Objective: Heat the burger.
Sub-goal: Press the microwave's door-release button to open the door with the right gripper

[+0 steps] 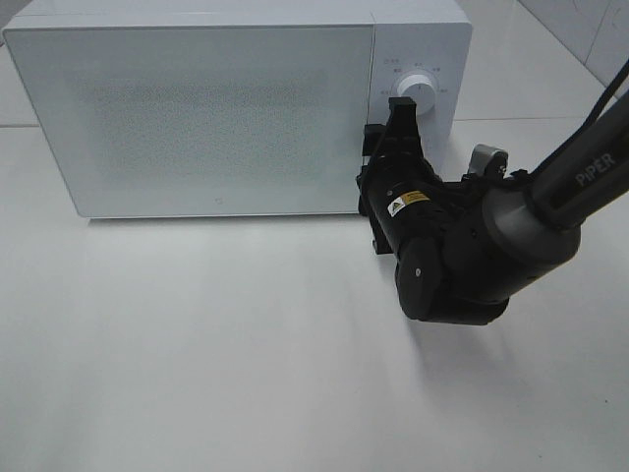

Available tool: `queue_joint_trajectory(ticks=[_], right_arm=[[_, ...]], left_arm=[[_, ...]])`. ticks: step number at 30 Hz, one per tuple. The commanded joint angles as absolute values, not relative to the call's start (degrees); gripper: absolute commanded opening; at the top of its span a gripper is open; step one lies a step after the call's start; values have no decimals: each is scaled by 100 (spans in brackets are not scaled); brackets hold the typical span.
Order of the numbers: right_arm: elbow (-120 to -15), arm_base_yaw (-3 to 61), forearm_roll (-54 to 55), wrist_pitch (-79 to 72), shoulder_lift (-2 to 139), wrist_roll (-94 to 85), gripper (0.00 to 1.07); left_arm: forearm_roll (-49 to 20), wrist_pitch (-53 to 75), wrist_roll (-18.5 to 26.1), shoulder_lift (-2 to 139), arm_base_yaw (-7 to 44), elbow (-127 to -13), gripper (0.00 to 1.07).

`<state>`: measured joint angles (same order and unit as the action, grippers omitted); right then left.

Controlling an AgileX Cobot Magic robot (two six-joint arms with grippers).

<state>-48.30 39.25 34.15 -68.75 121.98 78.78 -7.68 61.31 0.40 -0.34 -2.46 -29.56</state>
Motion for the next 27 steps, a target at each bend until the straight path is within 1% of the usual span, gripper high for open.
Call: queue_joint_trajectory(ticks=[1, 4, 6, 13, 17, 18, 19, 20, 21, 22, 23, 24, 25, 26, 27], right_arm=[[-4899, 3879, 3484, -7397, 12141, 7575, 61], [-4870, 3879, 3484, -7397, 12141, 7575, 63], [-4733, 3879, 3478, -7288, 12101, 7443, 71], [-4452, 3879, 3438, -6526, 11740, 6807, 73], [-4234, 3879, 3214, -5672, 11356, 5867, 73], [-4234, 3879, 3214, -5672, 11356, 5867, 73], [-4177, 3879, 3180, -5208, 11190, 5386, 73], [-4177, 3879, 3180, -5208, 11190, 5386, 73], [-4165, 3879, 3180, -5019, 11121, 5180, 73], [-4160, 3879, 3186, -4561, 10972, 4607, 73], [-4160, 3879, 3186, -4561, 10972, 4607, 73], [-4160, 3879, 3186, -4068, 10789, 3793, 73], [-4160, 3879, 3186, -4068, 10789, 3793, 73], [-4160, 3879, 3186, -3581, 10605, 2853, 73], [-4160, 3879, 3186, -3358, 10514, 2401, 73]], left_arm=[[-796, 6131, 0, -132, -258, -2956, 98], [-796, 6131, 0, -132, -258, -2956, 98], [-796, 6131, 0, -132, -258, -2956, 98], [-796, 6131, 0, -132, -258, -2956, 98], [-796, 6131, 0, -132, -258, -2956, 98], [-796, 6131, 0, -132, -258, -2956, 98], [-796, 6131, 0, -132, -258, -2956, 98], [-796, 6131, 0, -132, -258, -2956, 98], [-796, 6131, 0, -132, -258, -2956, 98], [-796, 6131, 0, -132, -258, -2956, 98], [-796, 6131, 0, -132, -258, -2956, 98], [-796, 6131, 0, -132, -258, -2956, 98], [-796, 6131, 0, -132, -258, -2956, 98], [-796, 6131, 0, -132, -258, -2956, 98], [-796, 6131, 0, -132, -258, -2956, 98]])
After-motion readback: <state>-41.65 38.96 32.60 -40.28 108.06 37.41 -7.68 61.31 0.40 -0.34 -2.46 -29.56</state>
